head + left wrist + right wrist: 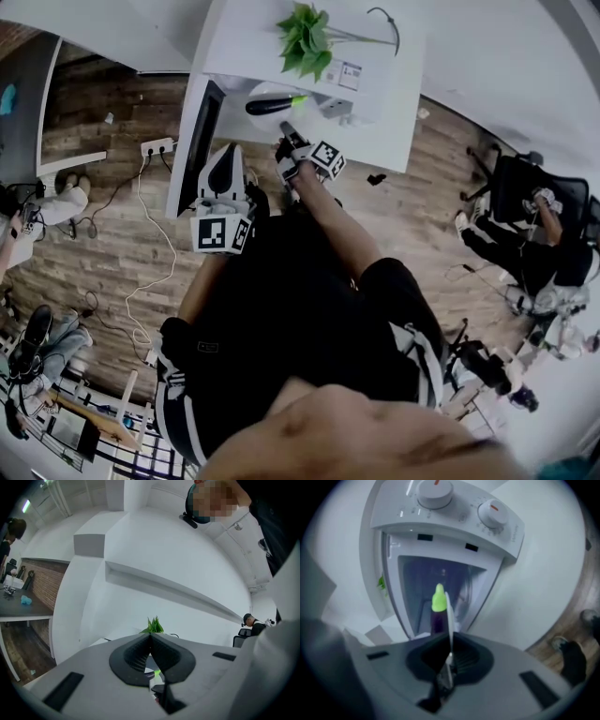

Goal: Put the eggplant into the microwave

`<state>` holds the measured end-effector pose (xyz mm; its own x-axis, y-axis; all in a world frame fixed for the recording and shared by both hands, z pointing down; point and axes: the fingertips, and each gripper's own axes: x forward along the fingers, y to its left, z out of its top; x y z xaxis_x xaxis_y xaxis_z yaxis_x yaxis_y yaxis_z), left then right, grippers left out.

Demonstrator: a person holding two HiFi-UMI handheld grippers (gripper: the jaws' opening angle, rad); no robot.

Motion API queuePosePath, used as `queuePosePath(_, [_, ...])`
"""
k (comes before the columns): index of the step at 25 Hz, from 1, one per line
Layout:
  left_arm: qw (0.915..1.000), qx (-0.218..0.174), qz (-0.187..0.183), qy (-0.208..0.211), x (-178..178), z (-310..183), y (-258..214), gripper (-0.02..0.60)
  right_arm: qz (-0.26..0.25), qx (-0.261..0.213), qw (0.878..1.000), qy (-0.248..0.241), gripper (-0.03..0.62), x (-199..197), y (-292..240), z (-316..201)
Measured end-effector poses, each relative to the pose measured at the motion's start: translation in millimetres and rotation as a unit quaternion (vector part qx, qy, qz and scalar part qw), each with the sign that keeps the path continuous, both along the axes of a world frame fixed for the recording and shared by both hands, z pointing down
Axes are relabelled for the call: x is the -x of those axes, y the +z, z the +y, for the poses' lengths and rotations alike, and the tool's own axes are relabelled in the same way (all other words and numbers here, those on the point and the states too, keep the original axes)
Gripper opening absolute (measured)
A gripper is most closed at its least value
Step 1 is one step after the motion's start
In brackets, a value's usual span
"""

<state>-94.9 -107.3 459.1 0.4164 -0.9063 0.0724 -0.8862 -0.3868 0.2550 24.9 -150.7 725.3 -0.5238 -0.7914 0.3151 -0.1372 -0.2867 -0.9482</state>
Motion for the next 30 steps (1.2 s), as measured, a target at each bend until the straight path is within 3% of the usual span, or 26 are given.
queuePosePath(18, [0.9999, 0.005, -0.004, 0.008, 8, -11, 3, 0.032, -0.012, -0.013, 0.998, 0.055, 0.04, -9, 28, -45])
queuePosePath(30, [0.9999, 0.013, -0.004, 0.008, 16, -15, 8, 0.032, -0.017, 0.013, 0.997, 0.078, 0.04, -10, 52, -54])
